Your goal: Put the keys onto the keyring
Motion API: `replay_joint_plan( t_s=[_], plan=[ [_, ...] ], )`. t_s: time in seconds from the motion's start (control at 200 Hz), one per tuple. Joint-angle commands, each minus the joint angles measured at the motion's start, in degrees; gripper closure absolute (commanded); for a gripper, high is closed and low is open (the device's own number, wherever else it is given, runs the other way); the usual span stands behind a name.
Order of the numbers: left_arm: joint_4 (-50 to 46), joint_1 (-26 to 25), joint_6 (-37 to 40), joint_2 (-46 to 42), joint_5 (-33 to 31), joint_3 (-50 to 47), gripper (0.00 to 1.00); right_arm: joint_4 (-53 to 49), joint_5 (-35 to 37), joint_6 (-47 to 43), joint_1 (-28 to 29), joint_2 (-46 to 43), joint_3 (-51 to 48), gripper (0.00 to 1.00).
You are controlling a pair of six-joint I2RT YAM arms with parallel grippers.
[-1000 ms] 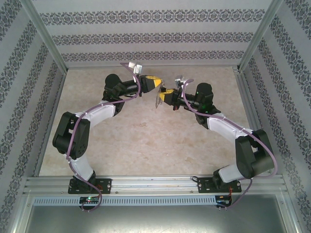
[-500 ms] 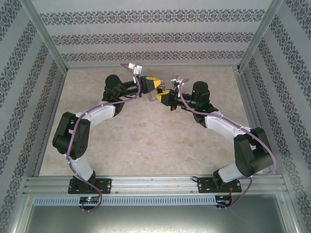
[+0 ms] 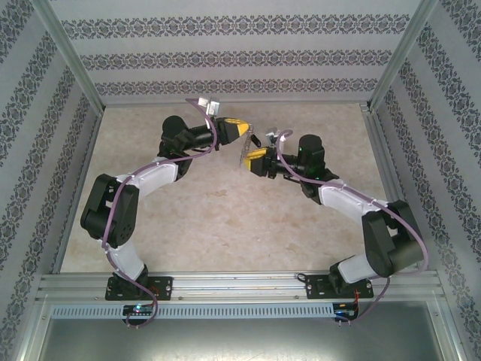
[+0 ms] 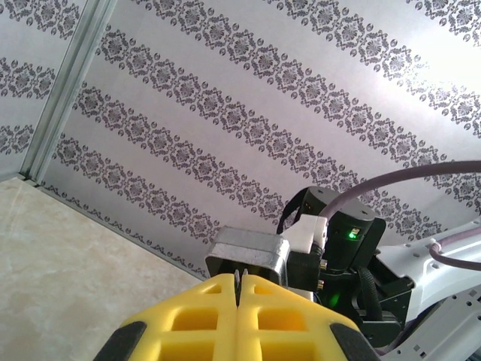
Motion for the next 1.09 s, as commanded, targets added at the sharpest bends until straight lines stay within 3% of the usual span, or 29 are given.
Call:
replay_joint_plan(
  t_s=[0.0, 0.245, 0.405, 0.729, 1.089],
  plan=[
    [1.9, -0.6, 1.8, -2.5, -0.6, 0.0, 1.00, 1.2, 1.4, -0.1, -2.7, -4.9, -2.7, 0.61],
    [3.3, -0.6, 1.0, -1.8, -0.8, -0.4, 1.00, 0.7, 7.9, 3.5, -5.0, -10.5, -3.2, 0.61],
    [4.0, -0.6, 0.6, -1.8, -0.8, -0.9, 1.00, 5.7, 12.3, 9.9, -5.0, -11.0, -1.6, 0.61],
    [4.5, -0.7, 0.3, -1.9, -0.2, -1.3, 1.00, 12.3, 12.2, 17.5, -3.2, -8.7, 3.4, 0.64],
    [4.4, -0.8, -0.1, -2.1, -0.2, -1.1, 1.00, 22.9, 7.0, 24.7, -2.2, -1.8, 5.0, 0.72]
  ],
)
